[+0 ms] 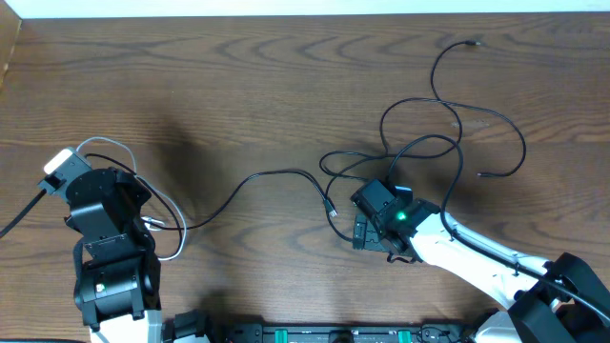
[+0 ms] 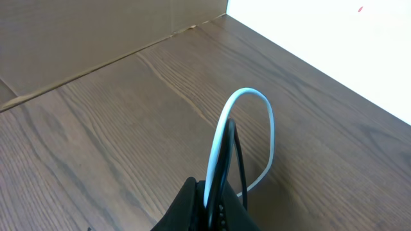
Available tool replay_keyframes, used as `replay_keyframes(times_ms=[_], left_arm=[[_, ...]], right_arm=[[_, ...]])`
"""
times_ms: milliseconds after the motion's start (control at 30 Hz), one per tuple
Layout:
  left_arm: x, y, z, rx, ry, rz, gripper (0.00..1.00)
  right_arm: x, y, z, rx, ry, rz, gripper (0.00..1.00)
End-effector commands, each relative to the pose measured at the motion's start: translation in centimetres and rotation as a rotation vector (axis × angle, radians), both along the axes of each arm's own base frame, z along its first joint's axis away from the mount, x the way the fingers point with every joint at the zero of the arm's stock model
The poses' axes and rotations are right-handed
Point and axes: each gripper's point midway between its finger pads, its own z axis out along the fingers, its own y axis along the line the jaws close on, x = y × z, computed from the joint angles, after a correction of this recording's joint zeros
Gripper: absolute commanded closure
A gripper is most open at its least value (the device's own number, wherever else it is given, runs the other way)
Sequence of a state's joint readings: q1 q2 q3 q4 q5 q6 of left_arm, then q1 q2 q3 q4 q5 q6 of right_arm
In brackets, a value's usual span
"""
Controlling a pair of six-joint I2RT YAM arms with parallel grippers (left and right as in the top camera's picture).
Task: Untangle cables
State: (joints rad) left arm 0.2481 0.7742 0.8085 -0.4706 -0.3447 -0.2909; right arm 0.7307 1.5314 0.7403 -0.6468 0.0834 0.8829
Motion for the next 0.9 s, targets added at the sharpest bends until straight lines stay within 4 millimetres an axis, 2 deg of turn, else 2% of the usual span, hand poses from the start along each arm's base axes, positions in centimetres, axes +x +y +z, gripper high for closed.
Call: replay_keyframes(times_ms=[0,33,133,167,267,367,400,433,467,733,867], left_arm=[[-0.1,0.1,0.7,0.011,-0.012,0.002,0.92],[-0.1,0.1,0.7,0.012,-0.012,0.002,0.93],[-0.1,0.1,0.7,0.012,-0.012,0.002,0.93],[-0.1,0.1,0.7,0.012,-0.012,0.002,0.93],[-0.1,0.1,0.7,0.012,-0.012,0.002,0.92],[-0.1,0.1,0.7,0.012,-0.012,0.002,0.93],[-0.1,0.1,0.7,0.012,-0.012,0.002,0.93],[-0.1,0.1,0.7,0.012,-0.012,0.002,0.93],[-0.1,0.1,0.7,0.012,-0.012,0.002,0.93],[-0.1,0.1,0.7,0.012,-0.012,0.002,0.92],[-0.1,0.1,0.7,0.012,-0.012,0.002,0.92]], right_arm=[[0.1,-0.4,-0.2,-0.016,-0.01,-0.024,0.17],[0.1,-0.4,-0.2,-0.014,-0.011,-0.025,0.3],[0.3,-0.4,-0.2,-0.004,-0.009,-0.038,0.54],[0.4,-0.5,-0.2,-0.002,-0.008,-0.045,0.59],[0.6,-0.7,-0.2,0.003,-0.006,-0.06,0.61],[0.8,-0.5,-0.1,0.012,-0.013,-0.061,0.55],[0.9,-0.4,-0.1,0.016,-0.018,-0.061,0.47],[1.1,-0.3,-0.1,0.021,-0.026,-0.061,0.44],[1.3,-0.2,0.0,0.025,-0.037,-0.062,0.45],[2.6,0.2,0.2,0.051,-0.079,-0.078,0.69],[3.6,0.0,0.5,0.051,-0.122,-0.094,0.85]])
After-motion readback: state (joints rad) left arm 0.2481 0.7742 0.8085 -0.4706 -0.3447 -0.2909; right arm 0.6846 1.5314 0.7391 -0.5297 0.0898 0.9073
